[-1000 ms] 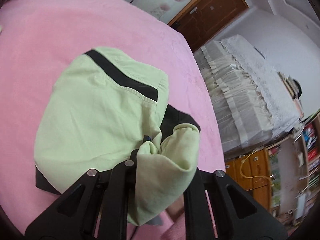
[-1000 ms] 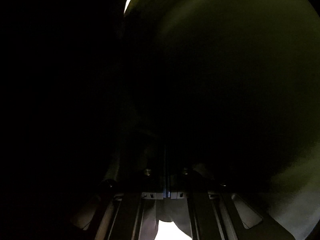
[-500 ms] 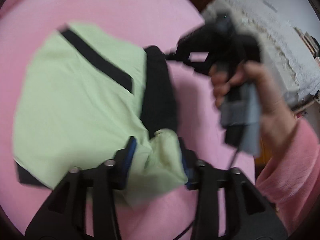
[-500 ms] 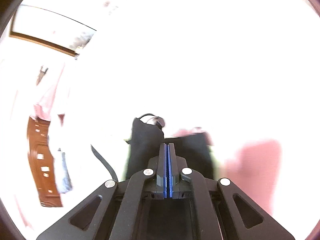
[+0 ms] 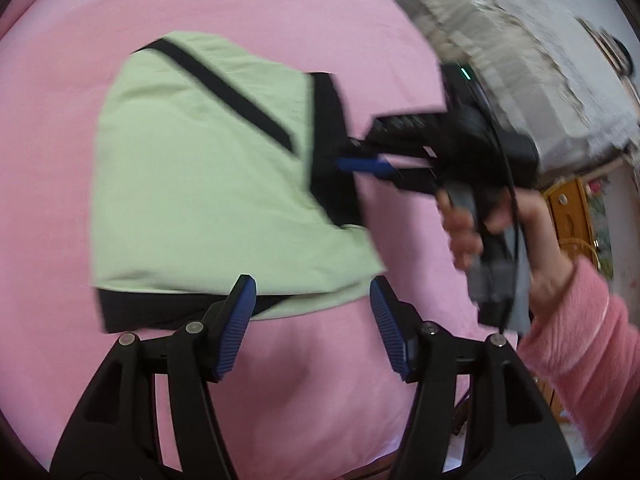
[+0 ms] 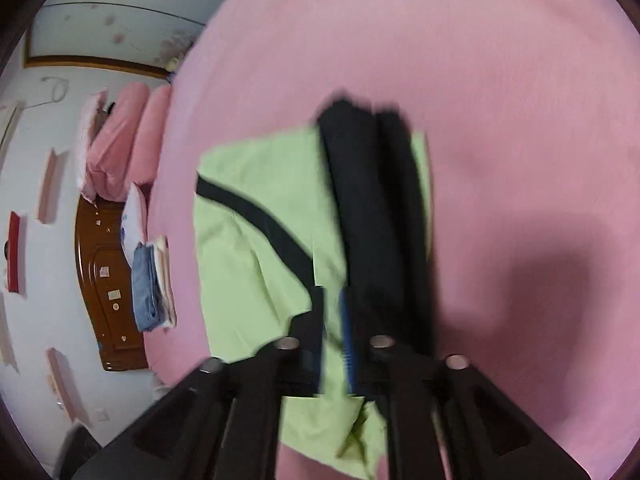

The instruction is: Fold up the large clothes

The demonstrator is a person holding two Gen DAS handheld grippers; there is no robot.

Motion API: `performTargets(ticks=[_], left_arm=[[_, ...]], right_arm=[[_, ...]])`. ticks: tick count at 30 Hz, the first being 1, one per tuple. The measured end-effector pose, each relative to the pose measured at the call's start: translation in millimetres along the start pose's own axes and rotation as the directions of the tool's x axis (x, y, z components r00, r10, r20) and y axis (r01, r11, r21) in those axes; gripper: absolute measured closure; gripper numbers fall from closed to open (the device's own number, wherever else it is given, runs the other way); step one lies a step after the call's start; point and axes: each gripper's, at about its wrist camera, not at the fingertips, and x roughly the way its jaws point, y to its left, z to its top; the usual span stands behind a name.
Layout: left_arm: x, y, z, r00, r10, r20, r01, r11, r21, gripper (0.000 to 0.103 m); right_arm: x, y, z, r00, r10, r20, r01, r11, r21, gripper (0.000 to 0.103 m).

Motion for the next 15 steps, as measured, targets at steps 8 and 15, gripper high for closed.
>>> performTargets(ticks=[8, 15], left_arm=[[-39, 79, 11, 0.987, 0.134, 0.087, -0.116, 0.976, -0.184, 0.047], [-48, 110, -3, 0.986, 0.148, 0.08, -0.12, 0.952, -0.281, 0.047]], right_arm=[[70, 15, -37, 0.992, -0.114, -0.05, 0.112, 0.993, -0.042, 0.056], [87, 15, -37, 0.999, -0.029, -0.036, 0.027, 0.997, -0.066, 0.096]])
